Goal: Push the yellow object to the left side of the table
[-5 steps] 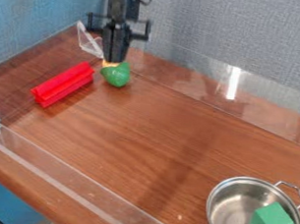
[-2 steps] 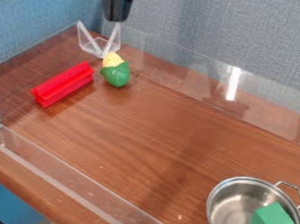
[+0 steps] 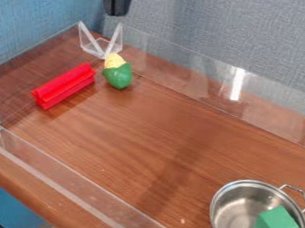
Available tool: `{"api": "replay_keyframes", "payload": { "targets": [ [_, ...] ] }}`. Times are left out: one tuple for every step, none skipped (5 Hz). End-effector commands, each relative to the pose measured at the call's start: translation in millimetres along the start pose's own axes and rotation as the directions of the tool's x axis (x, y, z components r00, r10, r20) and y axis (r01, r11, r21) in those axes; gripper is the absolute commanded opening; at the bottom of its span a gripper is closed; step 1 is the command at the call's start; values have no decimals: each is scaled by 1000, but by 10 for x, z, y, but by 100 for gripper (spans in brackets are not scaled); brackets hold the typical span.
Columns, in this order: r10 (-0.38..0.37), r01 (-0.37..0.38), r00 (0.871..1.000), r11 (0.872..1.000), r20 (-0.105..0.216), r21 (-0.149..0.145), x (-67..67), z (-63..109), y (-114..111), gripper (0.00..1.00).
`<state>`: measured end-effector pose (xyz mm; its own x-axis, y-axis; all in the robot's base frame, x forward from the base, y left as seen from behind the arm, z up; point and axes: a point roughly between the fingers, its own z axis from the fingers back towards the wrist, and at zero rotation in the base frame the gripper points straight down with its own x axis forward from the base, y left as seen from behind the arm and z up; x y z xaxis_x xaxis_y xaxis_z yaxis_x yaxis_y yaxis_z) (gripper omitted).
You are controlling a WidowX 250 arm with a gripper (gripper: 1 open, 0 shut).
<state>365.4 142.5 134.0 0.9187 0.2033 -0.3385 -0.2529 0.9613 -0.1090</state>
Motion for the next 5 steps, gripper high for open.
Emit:
{"api": "replay_keyframes", "payload": {
  "targets": [
    [65,-66,995,998,81,4,31,244,74,0],
    [88,-89,994,996,69,6,93,175,187,100],
    [102,-103,993,995,60,9,103,119,280,0],
    [117,-118,992,993,50,12,141,62,377,100],
    [89,-90,995,996,42,25,159,40,407,0]
  ]
}}
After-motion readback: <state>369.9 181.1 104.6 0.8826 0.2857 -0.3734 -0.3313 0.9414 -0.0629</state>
